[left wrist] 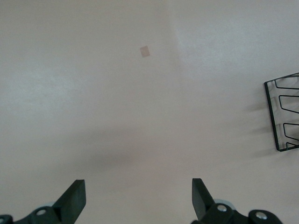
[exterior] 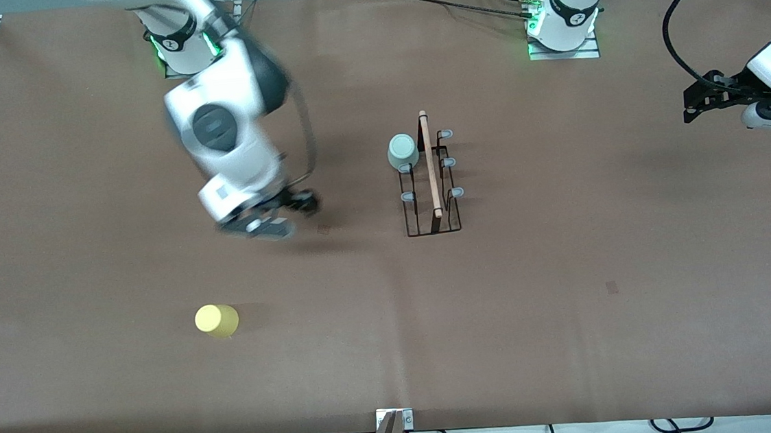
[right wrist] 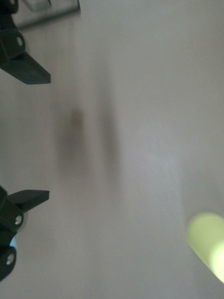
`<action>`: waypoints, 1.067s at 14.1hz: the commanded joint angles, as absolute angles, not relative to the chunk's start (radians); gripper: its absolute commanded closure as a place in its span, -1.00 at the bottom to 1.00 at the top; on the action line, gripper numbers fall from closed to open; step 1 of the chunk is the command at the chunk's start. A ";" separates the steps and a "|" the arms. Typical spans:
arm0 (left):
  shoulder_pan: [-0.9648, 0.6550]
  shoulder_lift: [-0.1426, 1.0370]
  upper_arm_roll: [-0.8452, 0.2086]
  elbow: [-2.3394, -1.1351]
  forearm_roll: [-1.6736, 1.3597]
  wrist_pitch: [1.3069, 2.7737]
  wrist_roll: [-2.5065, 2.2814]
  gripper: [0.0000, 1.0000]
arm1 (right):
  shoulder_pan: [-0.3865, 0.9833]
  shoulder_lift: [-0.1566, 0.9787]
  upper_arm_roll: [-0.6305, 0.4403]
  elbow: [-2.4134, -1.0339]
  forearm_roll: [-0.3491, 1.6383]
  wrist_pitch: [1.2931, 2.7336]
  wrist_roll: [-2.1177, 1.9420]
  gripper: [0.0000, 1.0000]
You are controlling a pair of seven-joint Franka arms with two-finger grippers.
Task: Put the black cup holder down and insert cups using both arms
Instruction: 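Move the right gripper down to the yellow cup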
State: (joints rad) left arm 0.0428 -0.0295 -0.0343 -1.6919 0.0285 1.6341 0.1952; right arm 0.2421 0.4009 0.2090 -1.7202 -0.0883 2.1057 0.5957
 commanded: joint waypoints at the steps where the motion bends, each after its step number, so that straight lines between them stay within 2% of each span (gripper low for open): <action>1: 0.040 -0.029 -0.035 -1.674 0.018 1.614 0.186 -1.00 | 0.121 0.420 0.232 -1.736 -0.109 2.150 0.407 -1.00; 4: 0.040 -0.029 -0.037 -1.672 0.018 1.606 0.186 -1.00 | 0.031 0.489 0.229 -1.700 -0.152 2.210 0.206 -1.00; 8: 0.038 -0.029 -0.038 -1.672 0.018 1.605 0.186 -1.00 | -0.001 0.592 0.229 -1.605 -0.245 2.321 0.118 -1.00; 13: 0.040 -0.029 -0.043 -1.672 0.018 1.601 0.186 -1.00 | -0.023 0.736 0.225 -1.569 -0.253 2.587 0.118 -1.00; 15: 0.038 -0.029 -0.043 -1.672 0.018 1.603 0.186 -1.00 | -0.023 0.765 0.222 -1.569 -0.258 2.631 0.120 -1.00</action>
State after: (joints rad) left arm 0.0408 -0.0295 -0.0413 -1.6907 0.0285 1.6231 0.1951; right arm -0.0081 0.7224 0.2082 -1.6039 -0.2397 2.5971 0.1352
